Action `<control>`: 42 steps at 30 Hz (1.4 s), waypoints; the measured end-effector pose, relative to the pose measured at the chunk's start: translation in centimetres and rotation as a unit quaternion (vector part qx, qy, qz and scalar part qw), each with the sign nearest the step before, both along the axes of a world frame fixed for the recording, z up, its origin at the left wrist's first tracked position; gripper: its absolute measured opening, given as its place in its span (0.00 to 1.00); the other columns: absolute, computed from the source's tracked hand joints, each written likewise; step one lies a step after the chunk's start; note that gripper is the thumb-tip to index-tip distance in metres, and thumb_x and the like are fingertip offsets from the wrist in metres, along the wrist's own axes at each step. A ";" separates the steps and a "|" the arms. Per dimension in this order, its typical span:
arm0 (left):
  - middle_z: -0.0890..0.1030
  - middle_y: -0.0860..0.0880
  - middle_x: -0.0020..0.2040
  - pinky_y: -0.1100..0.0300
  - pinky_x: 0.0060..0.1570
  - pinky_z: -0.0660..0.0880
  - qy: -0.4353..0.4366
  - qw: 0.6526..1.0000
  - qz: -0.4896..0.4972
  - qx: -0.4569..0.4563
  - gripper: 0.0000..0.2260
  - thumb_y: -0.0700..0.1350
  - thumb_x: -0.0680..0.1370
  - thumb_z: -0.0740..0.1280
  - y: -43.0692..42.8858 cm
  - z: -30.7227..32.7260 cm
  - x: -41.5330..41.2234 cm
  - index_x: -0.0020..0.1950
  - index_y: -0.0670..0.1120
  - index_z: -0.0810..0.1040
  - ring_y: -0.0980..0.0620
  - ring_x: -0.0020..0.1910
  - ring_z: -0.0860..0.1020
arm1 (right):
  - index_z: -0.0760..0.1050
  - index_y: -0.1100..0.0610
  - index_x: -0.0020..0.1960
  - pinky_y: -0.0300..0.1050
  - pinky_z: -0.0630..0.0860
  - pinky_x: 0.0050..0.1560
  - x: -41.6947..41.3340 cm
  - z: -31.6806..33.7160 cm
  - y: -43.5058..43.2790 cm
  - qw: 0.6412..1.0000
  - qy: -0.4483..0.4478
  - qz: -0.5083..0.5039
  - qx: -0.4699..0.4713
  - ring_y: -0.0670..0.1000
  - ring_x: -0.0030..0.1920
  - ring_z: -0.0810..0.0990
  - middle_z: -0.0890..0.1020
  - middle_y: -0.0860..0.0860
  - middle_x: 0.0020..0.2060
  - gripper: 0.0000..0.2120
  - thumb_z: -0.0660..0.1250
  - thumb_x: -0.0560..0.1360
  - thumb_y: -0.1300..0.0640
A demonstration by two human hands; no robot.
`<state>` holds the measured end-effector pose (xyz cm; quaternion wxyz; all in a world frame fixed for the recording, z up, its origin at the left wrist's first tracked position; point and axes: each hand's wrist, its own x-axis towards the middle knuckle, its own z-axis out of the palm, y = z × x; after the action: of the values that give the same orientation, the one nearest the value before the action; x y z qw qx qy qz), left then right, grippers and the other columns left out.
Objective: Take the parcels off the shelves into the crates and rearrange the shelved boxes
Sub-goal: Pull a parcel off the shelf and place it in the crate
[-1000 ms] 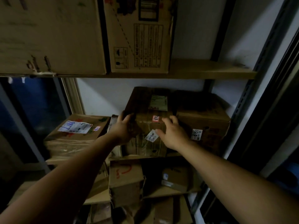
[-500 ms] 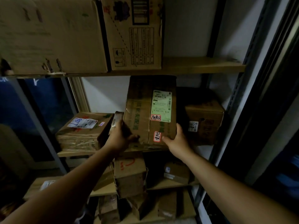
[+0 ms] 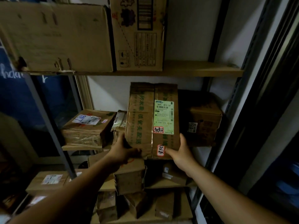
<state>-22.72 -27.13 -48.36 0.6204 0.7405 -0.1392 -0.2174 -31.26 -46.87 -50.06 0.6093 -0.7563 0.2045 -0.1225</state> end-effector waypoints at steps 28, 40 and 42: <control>0.77 0.45 0.57 0.48 0.50 0.80 -0.009 0.993 0.012 -0.117 0.36 0.30 0.71 0.67 21.8 -0.1 -16.9 0.68 0.59 0.59 0.46 0.53 0.81 | 0.50 0.49 0.77 0.30 0.67 0.50 -18.2 1.3 21.6 0.994 -0.104 0.000 -0.038 0.42 0.61 0.69 0.69 0.46 0.67 0.39 0.68 0.74 0.63; 0.77 0.40 0.57 0.59 0.39 0.80 -0.059 0.974 0.194 -0.103 0.32 0.26 0.72 0.64 34.4 1.2 -21.8 0.70 0.50 0.61 0.47 0.49 0.81 | 0.53 0.51 0.76 0.22 0.71 0.40 -15.5 1.3 32.7 0.978 -0.118 0.169 0.030 0.32 0.49 0.72 0.71 0.45 0.60 0.37 0.66 0.74 0.68; 0.77 0.42 0.55 0.62 0.36 0.79 -0.075 0.972 0.204 -0.086 0.31 0.27 0.73 0.64 36.9 2.0 -22.2 0.69 0.52 0.61 0.50 0.45 0.82 | 0.53 0.51 0.76 0.23 0.72 0.42 -14.9 1.7 35.1 0.975 -0.120 0.186 0.023 0.33 0.50 0.73 0.72 0.45 0.60 0.36 0.67 0.74 0.67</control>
<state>-44.94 9.72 -46.39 0.7005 0.7117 -0.0498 -0.0173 -46.19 -11.76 -48.34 0.6591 -0.7463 -0.0119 -0.0922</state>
